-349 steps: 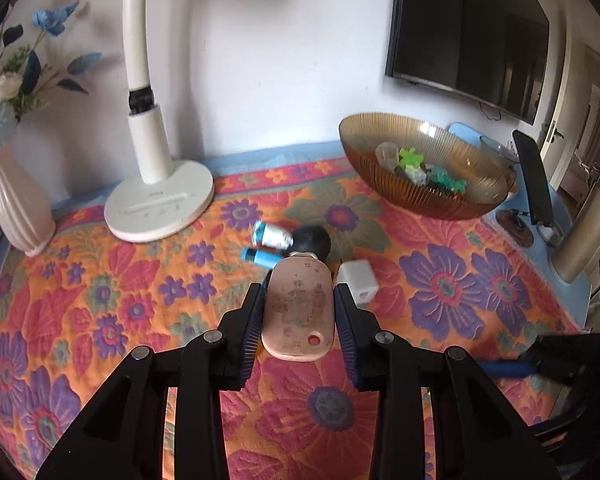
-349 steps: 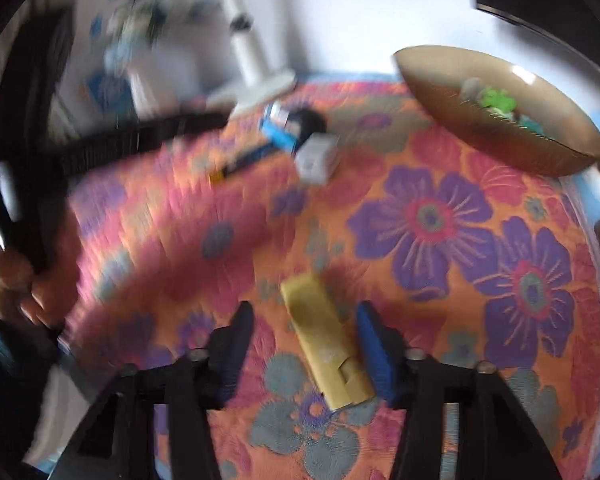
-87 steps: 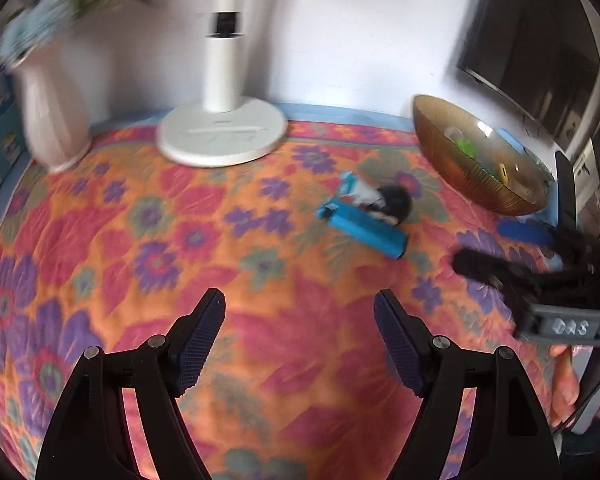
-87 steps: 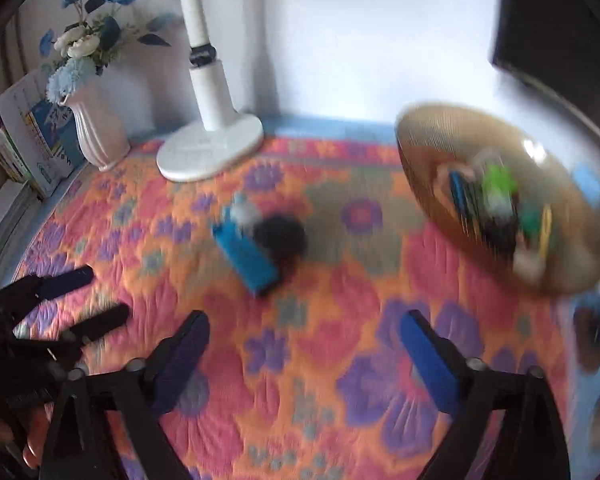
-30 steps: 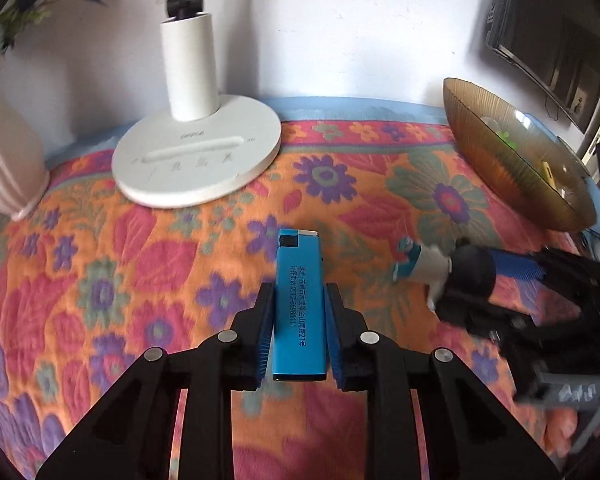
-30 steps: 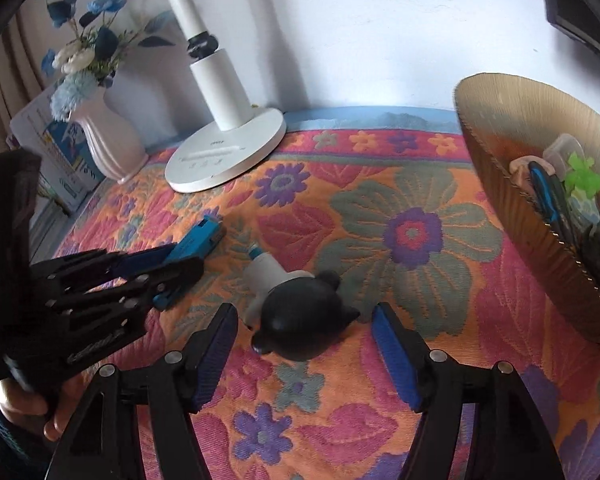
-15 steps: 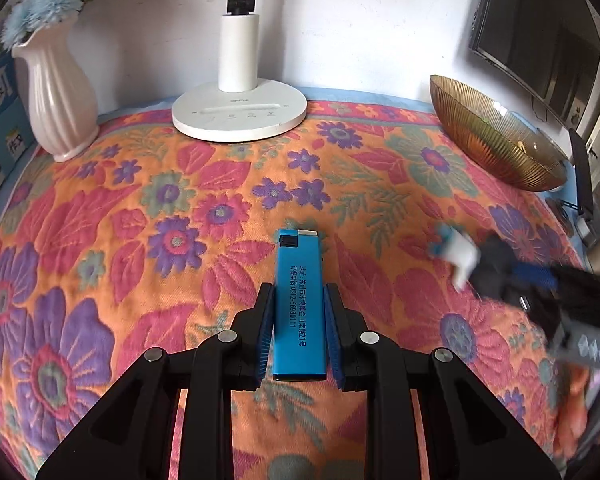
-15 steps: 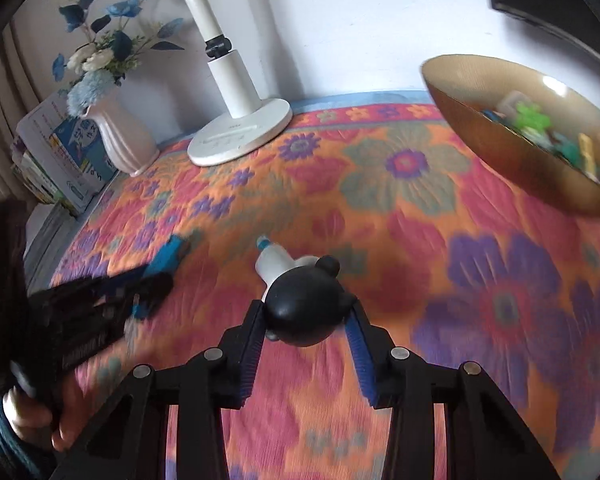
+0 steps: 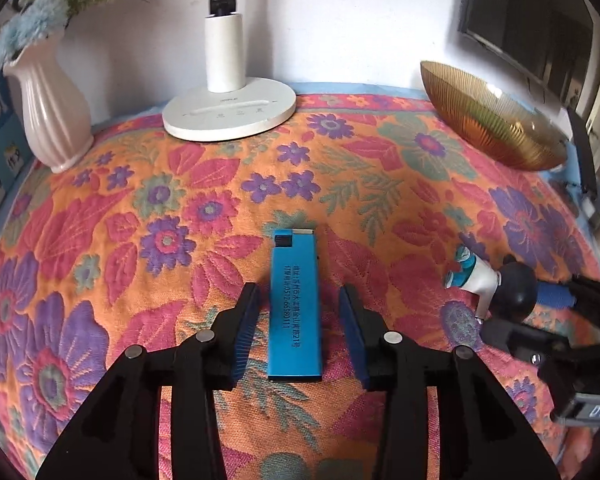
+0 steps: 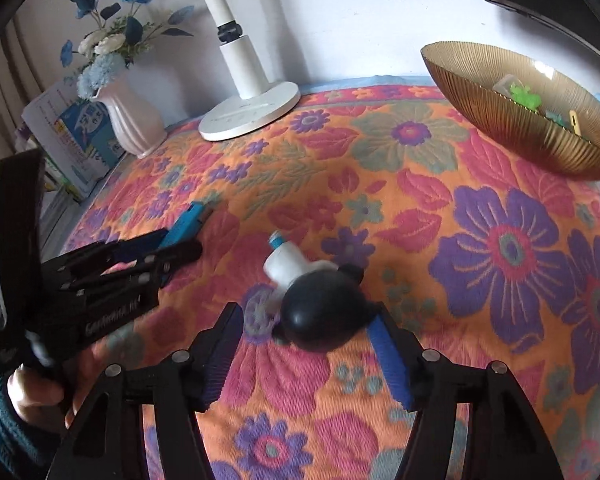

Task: Organize rigid objects
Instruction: 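Carry the blue lighter and black toy over the amber bowl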

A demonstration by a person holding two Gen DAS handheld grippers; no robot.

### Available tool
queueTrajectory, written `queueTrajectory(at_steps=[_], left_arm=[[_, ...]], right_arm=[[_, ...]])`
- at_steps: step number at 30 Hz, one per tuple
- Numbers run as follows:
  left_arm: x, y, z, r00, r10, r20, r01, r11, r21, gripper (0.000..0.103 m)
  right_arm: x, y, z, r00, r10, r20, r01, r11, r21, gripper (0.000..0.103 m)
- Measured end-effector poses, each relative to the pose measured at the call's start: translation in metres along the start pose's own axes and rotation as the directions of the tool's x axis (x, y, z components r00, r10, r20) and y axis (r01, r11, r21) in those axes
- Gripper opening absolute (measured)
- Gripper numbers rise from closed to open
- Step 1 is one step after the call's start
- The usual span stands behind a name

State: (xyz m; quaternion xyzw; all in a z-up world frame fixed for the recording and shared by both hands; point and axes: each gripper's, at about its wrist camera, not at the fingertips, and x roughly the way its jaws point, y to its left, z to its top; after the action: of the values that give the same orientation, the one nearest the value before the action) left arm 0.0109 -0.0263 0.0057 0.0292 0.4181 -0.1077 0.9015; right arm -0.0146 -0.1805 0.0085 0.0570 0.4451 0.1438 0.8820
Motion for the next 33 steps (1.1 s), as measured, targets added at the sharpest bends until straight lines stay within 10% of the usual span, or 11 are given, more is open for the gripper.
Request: queueTrajectory(at_steps=[5,19,33], left_arm=[[-0.002,-0.010,0.000,1.000,0.014,0.015,-0.014,0.999,0.045,0.021],[-0.029,-0.047,0.040,0.990,-0.081,0.117,0.074,0.995,0.066,0.021],[0.034,-0.162,0.188,0.960,-0.258,0.110,0.240,0.959,0.150,0.021]], right_arm=[[0.002,0.008,0.001,0.999,-0.037,0.019,0.038,0.999,-0.029,0.040],[-0.062,-0.036,0.021,0.989,-0.014,0.147,0.004,0.998,0.063,0.039],[-0.089,-0.175,0.126,0.948,-0.241,0.208,0.177,0.942,0.285,0.039]])
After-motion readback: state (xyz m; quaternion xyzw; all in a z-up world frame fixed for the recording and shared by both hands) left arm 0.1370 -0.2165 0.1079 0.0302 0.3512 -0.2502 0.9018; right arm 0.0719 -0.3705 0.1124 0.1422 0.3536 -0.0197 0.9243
